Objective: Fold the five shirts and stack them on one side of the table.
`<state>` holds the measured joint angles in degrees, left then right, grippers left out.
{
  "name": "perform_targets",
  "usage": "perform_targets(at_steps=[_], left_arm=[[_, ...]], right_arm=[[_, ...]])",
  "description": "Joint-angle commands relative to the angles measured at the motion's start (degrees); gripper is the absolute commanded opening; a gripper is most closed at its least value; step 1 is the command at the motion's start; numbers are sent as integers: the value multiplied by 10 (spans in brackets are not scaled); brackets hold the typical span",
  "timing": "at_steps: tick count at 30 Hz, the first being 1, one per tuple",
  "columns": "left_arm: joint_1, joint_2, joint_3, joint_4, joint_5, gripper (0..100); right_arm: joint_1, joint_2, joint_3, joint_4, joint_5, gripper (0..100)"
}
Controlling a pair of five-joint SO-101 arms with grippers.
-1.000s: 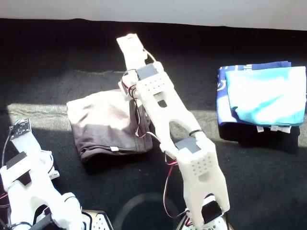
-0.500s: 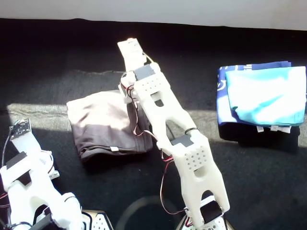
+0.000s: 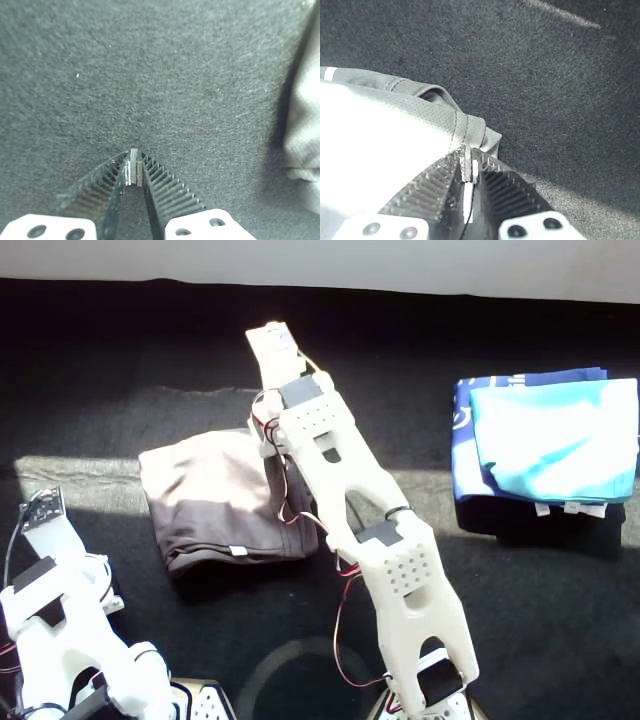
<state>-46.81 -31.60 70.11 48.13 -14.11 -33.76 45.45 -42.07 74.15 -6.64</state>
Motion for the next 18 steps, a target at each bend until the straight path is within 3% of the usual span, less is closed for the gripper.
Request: perform_targets(at_steps=[1,9,18], left_arm=[[-9,-4,1,-18,-2,10],[-9,-4,1,-18,-2,10],[-9,-4,1,-18,-2,10]], right_arm=[[0,-10,-38,-2,-1,8],[37,-5,-153,3,104,8],[44,-5,-159,28,110,15]])
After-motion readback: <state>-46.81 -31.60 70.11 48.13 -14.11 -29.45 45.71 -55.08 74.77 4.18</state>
